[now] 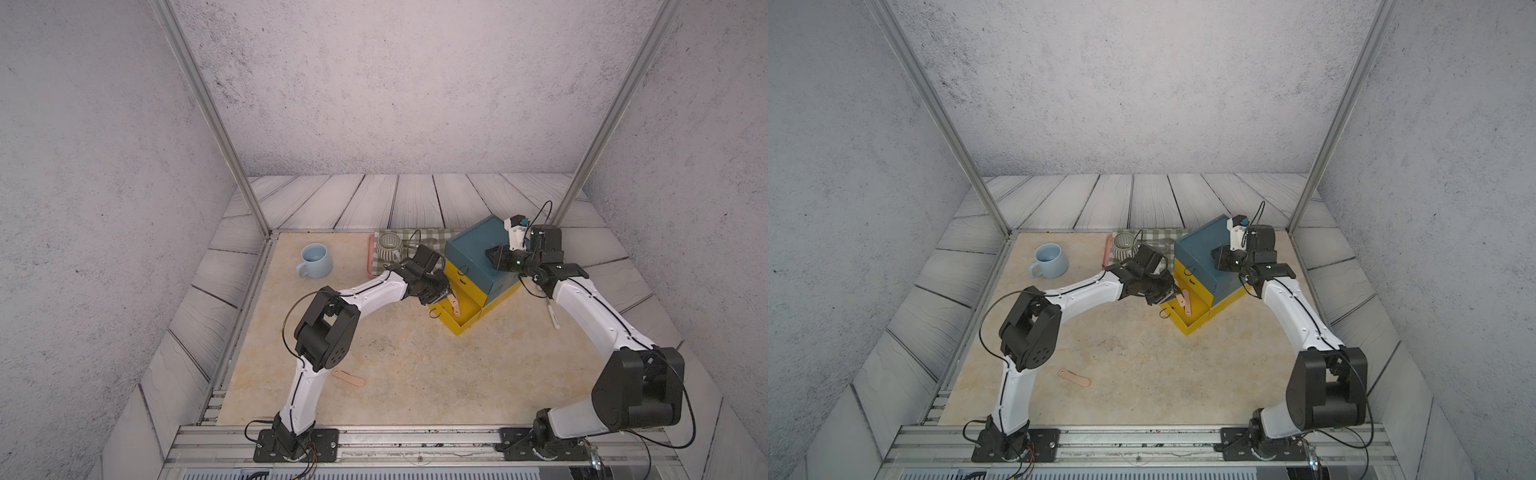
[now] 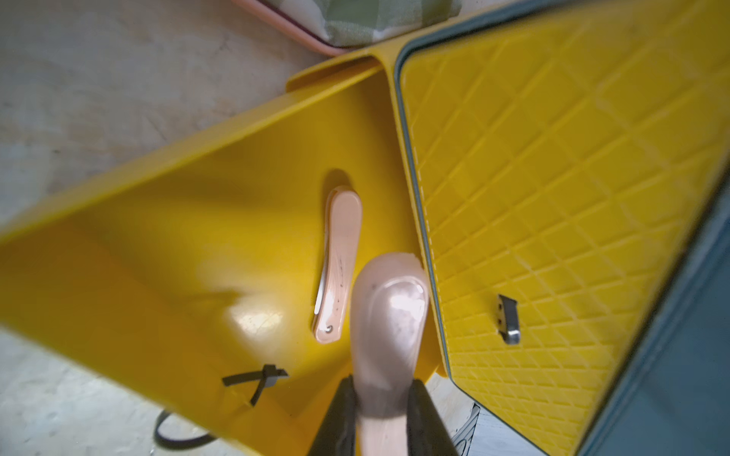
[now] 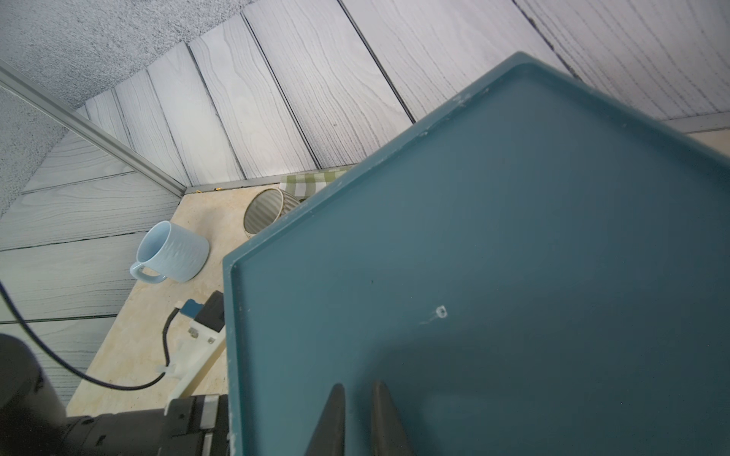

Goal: Place the fruit knives into the drawer by color
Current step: Place the fruit knife in the drawer.

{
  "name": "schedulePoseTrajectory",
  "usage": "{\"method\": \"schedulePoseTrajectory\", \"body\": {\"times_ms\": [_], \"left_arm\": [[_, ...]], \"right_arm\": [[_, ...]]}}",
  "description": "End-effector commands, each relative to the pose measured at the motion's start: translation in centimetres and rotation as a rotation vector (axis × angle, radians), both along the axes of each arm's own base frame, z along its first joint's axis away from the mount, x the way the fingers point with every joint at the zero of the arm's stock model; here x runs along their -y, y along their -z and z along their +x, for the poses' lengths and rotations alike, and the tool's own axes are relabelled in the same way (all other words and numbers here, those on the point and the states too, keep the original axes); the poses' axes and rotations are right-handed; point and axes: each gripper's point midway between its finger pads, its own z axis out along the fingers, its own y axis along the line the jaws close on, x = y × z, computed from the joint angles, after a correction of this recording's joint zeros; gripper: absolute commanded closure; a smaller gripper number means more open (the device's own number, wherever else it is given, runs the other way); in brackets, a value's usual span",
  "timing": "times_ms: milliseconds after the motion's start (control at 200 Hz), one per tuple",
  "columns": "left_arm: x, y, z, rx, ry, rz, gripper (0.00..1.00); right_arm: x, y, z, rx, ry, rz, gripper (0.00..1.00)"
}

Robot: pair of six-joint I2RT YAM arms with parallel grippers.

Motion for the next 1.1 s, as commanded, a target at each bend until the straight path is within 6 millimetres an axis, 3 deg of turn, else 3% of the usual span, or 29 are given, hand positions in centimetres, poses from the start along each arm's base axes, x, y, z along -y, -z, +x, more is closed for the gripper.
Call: {"method": "schedulePoseTrajectory", "body": {"times_ms": [0, 841, 1096], "left_arm": [[0.4, 0.2, 0.1, -0.003, 0.009, 0.008, 0.88], [0.3, 4.1, 0.5, -0.049, -0.012, 0.068, 0.85], [0.2, 4.4, 0.5, -0.055, -0.014, 0.072, 0.74]], "right_arm": [[2.3, 15.6, -11.3, -0.704, 0.056, -0.134, 0.84], [2.3, 15.6, -11.4, -0.702, 0.051, -0.133, 0.84], [2.3, 15.6, -11.4, -0.703, 0.052, -0.134, 0.84]]}}
